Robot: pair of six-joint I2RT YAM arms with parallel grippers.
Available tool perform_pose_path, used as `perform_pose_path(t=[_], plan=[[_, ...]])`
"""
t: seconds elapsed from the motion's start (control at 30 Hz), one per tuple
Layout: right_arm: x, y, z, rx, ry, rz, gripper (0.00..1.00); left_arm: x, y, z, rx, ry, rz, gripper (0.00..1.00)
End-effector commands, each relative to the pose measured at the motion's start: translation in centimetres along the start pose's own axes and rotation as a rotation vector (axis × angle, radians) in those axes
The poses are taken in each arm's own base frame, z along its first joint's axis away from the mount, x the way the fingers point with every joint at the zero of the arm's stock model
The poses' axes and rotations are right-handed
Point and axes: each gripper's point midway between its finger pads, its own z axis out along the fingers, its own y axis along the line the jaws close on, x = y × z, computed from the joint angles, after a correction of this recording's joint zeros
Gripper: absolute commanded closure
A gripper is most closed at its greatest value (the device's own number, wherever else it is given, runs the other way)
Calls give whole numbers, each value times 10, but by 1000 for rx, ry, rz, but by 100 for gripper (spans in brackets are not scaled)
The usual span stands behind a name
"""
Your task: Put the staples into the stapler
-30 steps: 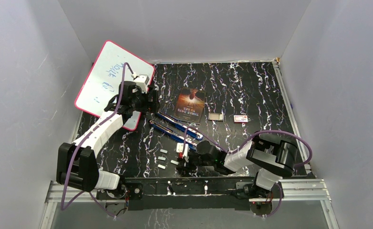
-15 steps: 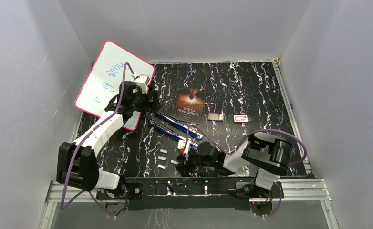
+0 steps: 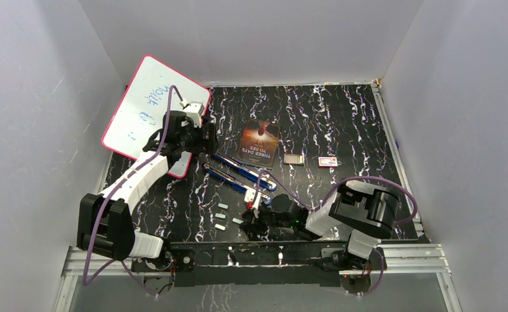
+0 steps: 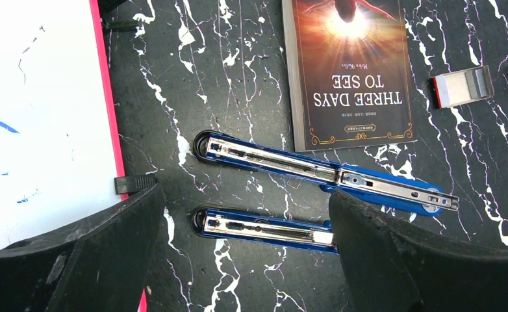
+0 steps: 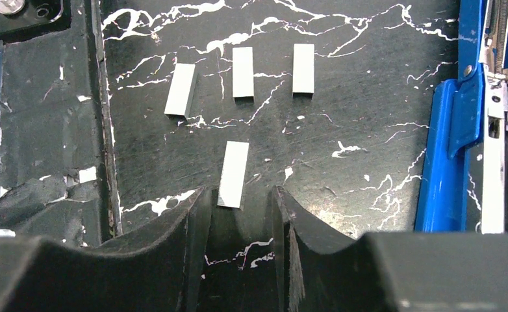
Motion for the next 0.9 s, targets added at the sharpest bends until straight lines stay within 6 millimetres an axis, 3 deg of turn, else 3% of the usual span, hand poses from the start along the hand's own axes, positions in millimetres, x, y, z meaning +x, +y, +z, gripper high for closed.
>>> perform_pose_path(t=[0.0,0.27,0.57,0.87], plan=[[22,-3,-1,12,109,-25,53,-7,-2,-2,5,-16,18,4],[31,-10,-5,54,171,-141,53,-6,-3,-2,7,-13,17,3],[40,4,-3,7,197,-199,55,-5,-3,-2,5,-13,21,3],[49,11,-12,-30,235,-181,55,-5,-3,-2,7,-12,20,3]])
